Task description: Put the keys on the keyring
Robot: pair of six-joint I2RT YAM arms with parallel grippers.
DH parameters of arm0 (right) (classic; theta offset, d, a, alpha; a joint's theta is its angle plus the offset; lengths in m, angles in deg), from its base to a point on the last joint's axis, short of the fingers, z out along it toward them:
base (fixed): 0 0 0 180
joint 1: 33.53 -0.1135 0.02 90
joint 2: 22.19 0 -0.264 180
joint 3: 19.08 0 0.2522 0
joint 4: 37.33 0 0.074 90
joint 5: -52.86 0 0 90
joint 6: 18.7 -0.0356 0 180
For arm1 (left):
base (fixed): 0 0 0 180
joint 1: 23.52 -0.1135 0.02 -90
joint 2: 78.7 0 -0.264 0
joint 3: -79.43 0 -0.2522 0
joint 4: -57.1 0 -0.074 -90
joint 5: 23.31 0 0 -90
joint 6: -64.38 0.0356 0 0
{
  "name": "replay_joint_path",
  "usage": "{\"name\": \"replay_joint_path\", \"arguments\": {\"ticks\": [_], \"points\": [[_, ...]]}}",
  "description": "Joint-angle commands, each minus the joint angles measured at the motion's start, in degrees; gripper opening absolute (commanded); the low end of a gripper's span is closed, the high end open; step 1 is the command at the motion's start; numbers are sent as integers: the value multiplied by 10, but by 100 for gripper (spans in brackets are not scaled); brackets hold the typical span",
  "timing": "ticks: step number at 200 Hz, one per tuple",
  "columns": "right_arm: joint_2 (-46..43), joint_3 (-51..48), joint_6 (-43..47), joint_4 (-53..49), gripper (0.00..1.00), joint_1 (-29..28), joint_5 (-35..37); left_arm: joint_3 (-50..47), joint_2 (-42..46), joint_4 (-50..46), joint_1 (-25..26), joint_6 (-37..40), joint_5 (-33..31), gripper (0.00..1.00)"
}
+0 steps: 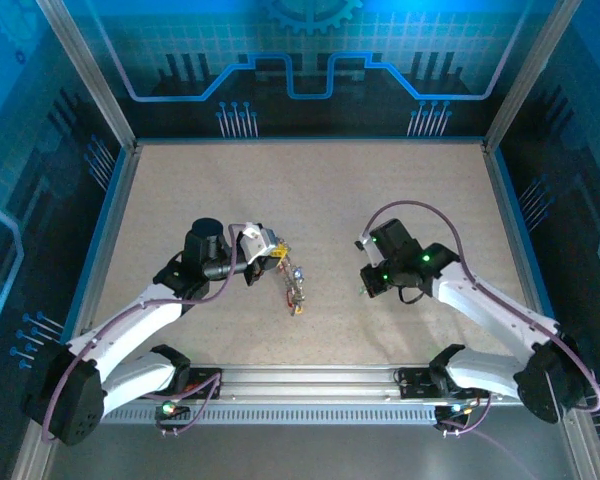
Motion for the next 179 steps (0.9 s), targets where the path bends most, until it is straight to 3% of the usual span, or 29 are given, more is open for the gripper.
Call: {"name": "replay_joint_path", "arguments": {"ticks": [1, 179], "points": [[32, 13, 22, -14, 0, 8, -10, 1, 15, 4, -1, 15, 0, 0], [300, 143, 92, 49, 0, 53, -64, 2, 11, -2, 0, 24, -5, 0]]}}
